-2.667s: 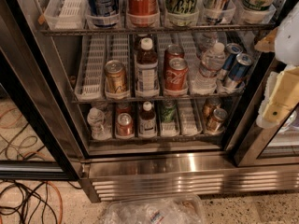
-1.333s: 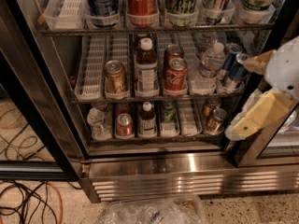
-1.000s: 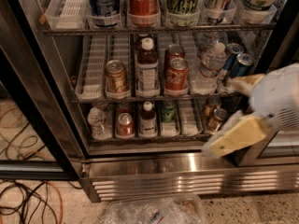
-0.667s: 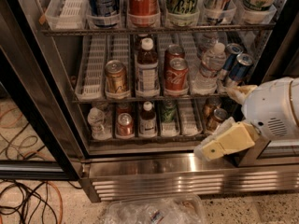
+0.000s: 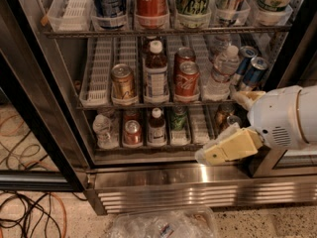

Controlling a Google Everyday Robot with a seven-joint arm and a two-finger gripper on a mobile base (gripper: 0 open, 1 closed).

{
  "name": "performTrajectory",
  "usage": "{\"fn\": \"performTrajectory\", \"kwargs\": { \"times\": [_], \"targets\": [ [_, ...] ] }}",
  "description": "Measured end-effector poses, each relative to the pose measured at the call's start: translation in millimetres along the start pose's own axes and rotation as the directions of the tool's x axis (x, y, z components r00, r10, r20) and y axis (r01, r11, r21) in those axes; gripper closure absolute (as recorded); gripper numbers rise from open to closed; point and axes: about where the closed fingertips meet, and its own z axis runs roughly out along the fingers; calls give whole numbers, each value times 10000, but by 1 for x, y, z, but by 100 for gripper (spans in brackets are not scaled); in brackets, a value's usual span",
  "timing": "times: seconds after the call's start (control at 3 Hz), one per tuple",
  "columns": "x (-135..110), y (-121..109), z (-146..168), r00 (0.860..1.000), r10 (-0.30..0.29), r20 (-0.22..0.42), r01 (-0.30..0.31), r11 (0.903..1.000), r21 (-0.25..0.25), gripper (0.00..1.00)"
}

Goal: Pick orange can from middle shelf of fridge

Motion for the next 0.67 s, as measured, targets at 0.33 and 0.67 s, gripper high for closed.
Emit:
{"fn": "performTrajectory", "kwargs": {
  "times": [0.33, 0.67],
  "targets": [
    [-9, 13, 26, 9929, 682, 979, -727, 9964, 434, 0],
    [-3, 31, 64, 9782, 1054, 1787, -1203, 9899, 748, 0]
  ]
}}
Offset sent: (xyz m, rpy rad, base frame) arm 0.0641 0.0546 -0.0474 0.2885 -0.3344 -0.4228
